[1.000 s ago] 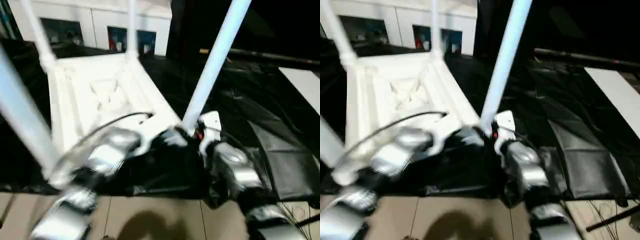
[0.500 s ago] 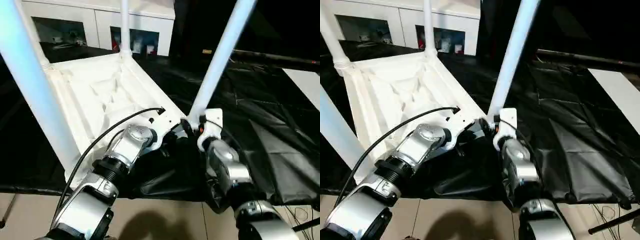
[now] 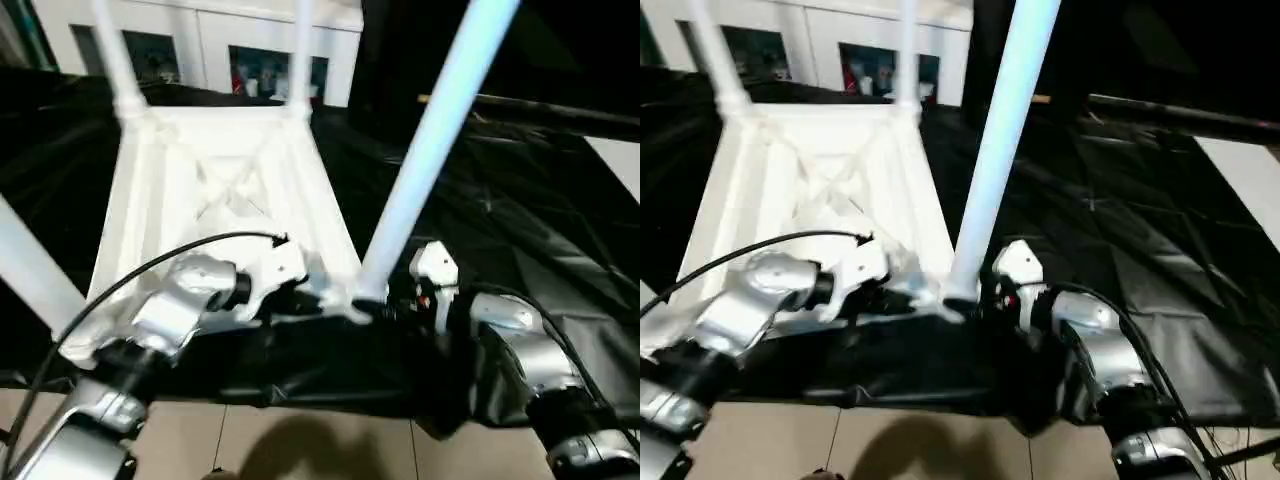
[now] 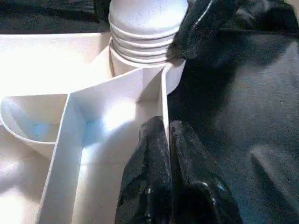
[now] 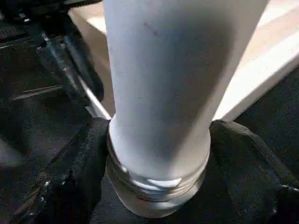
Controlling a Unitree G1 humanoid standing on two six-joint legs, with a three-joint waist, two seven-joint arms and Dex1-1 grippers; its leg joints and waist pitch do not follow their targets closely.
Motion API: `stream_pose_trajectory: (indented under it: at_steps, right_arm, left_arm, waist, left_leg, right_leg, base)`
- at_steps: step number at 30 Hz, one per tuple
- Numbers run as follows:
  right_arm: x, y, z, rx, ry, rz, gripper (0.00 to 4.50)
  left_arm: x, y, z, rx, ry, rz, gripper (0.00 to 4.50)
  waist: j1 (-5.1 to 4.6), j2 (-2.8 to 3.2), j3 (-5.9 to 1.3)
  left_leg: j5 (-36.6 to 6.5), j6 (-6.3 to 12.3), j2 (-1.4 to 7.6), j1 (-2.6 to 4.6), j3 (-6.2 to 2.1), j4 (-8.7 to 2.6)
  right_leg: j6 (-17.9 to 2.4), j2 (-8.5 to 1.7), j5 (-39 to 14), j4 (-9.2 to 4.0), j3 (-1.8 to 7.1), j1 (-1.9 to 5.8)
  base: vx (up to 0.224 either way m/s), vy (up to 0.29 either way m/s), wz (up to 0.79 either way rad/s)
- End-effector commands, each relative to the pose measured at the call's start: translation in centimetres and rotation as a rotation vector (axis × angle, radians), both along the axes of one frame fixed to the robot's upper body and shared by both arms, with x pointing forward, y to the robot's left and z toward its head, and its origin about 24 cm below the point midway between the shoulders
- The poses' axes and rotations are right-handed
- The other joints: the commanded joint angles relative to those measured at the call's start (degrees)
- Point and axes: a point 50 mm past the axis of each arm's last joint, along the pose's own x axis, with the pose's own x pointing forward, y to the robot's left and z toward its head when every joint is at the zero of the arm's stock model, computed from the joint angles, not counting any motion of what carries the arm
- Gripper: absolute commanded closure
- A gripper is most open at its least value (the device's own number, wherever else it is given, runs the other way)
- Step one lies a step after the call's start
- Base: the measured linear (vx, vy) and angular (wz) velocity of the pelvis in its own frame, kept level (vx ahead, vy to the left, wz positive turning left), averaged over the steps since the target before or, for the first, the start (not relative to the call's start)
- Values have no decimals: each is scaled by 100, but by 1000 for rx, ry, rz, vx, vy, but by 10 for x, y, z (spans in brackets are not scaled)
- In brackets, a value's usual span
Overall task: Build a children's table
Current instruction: Rotate leg to tighten
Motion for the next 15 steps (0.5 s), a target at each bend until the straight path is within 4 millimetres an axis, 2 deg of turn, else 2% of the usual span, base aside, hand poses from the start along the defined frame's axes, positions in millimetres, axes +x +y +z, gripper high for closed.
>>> stream_pose_trajectory:
  at_steps: [1,3,5,6,7,9,15]
  right_arm:
    - [-2,-7,4,-32,-8,39,98]
    - [-4,-5,3,-43,-3,70,98]
    - [-2,-2,4,-19,-3,65,98]
    - [-1,-1,5,-8,-1,64,98]
    - [-1,0,5,6,2,68,112]
    - [-1,2,6,23,9,77,112]
    - [-3,3,4,42,26,98,168]
  left_arm:
    - [-18,-3,-19,-15,125,-82,450]
    - [-19,-1,-18,-15,125,-90,450]
    - [-19,0,-17,-11,122,-90,450]
    - [-19,0,-16,-11,122,-90,450]
    - [-19,1,-16,-11,121,-87,450]
    - [-19,1,-16,-10,120,-83,450]
    - [-19,4,-16,-7,124,-79,450]
  waist:
    - [11,-25,-284]
    - [23,-21,-270]
    - [30,-45,-260]
    - [32,-34,-260]
    - [30,-43,-257]
    - [34,-50,-265]
    - [40,-59,-276]
  left_leg:
    - [-939,452,135,55,36,-306]
    - [-1052,426,140,64,43,-317]
    - [-1164,360,142,66,42,-327]
    - [-1212,317,142,71,38,-332]
    - [-1220,280,142,65,32,-338]
    - [-1196,277,138,66,32,-330]
    - [-890,383,126,66,48,-299]
  right_leg:
    - [-1298,-255,-498,-302,180,253]
    - [-1275,-263,-693,-326,185,236]
    - [-1217,-271,-925,-346,188,231]
    - [-1178,-275,-1043,-354,192,227]
    - [-1144,-274,-1090,-355,192,230]
    - [-1127,-274,-1053,-347,195,233]
    - [-1232,-257,-595,-297,189,245]
  base:
    - [0,0,0]
    - [0,0,0]
    - [0,0,0]
    - [0,0,0]
    - [0,0,0]
    - [0,0,0]
    - [0,0,0]
